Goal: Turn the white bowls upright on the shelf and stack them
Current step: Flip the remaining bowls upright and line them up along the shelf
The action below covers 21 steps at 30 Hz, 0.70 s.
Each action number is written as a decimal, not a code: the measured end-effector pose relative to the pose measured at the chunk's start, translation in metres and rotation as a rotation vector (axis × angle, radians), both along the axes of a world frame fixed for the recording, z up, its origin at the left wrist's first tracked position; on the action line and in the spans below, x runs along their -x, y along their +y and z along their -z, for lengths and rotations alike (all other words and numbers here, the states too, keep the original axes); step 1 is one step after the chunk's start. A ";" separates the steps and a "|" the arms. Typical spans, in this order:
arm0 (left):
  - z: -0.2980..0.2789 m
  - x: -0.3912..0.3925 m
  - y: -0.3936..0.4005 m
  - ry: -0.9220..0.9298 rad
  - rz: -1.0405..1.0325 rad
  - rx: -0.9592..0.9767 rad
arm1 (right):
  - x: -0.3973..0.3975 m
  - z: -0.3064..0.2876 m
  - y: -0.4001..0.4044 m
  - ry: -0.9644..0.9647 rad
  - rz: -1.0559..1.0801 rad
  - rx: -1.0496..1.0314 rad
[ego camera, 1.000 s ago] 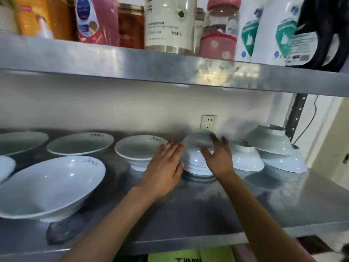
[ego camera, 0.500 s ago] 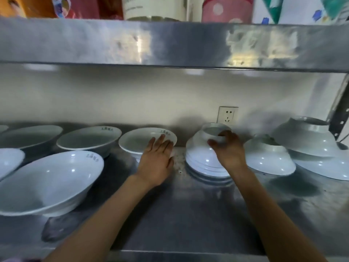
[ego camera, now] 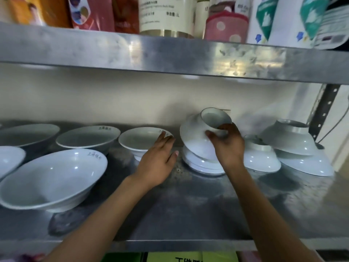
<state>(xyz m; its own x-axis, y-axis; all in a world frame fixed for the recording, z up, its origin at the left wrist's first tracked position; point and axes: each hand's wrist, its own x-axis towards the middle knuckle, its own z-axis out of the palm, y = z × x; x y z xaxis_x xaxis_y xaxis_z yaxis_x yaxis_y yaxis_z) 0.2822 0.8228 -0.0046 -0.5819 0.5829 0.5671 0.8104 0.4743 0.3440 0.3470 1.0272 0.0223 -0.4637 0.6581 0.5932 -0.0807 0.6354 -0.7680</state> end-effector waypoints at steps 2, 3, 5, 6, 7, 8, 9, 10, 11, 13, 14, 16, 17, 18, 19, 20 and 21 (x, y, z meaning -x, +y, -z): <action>-0.002 -0.010 0.000 -0.142 0.036 -0.125 | -0.011 -0.003 -0.014 0.091 -0.029 0.016; -0.004 -0.015 0.000 -0.223 0.058 -0.198 | -0.017 -0.004 -0.022 0.130 -0.041 0.024; -0.011 -0.025 -0.002 -0.425 0.113 -0.350 | -0.028 0.000 -0.038 0.192 -0.064 0.050; -0.014 -0.029 -0.003 -0.532 0.164 -0.430 | -0.033 0.003 -0.047 0.215 -0.073 0.070; -0.018 -0.034 -0.005 -0.627 0.239 -0.499 | -0.037 0.008 -0.056 0.234 -0.083 0.098; -0.020 -0.039 -0.007 -0.690 0.315 -0.549 | -0.041 0.013 -0.066 0.251 -0.096 0.133; -0.021 -0.043 -0.009 -0.715 0.361 -0.589 | -0.044 0.017 -0.075 0.268 -0.115 0.178; -0.021 -0.047 -0.012 -0.716 0.388 -0.629 | -0.047 0.020 -0.084 0.288 -0.146 0.232; -0.022 -0.050 -0.016 -0.708 0.396 -0.664 | -0.050 0.023 -0.093 0.311 -0.190 0.291; -0.023 -0.058 -0.027 -0.699 0.406 -0.723 | -0.055 0.027 -0.110 0.325 -0.268 0.388; -0.025 -0.062 -0.032 -0.707 0.414 -0.746 | -0.057 0.029 -0.114 0.317 -0.286 0.410; -0.028 -0.069 -0.043 -0.707 0.443 -0.766 | -0.060 0.032 -0.122 0.296 -0.304 0.431; -0.030 -0.073 -0.048 -0.684 0.462 -0.768 | -0.062 0.033 -0.125 0.290 -0.316 0.430; -0.032 -0.076 -0.053 -0.654 0.476 -0.770 | -0.063 0.034 -0.127 0.281 -0.329 0.414; -0.034 -0.079 -0.057 -0.617 0.485 -0.759 | -0.064 0.035 -0.128 0.259 -0.344 0.391; -0.035 -0.081 -0.062 -0.568 0.490 -0.732 | -0.065 0.037 -0.129 0.216 -0.358 0.358; -0.036 -0.082 -0.067 -0.499 0.486 -0.690 | -0.066 0.039 -0.130 0.163 -0.373 0.328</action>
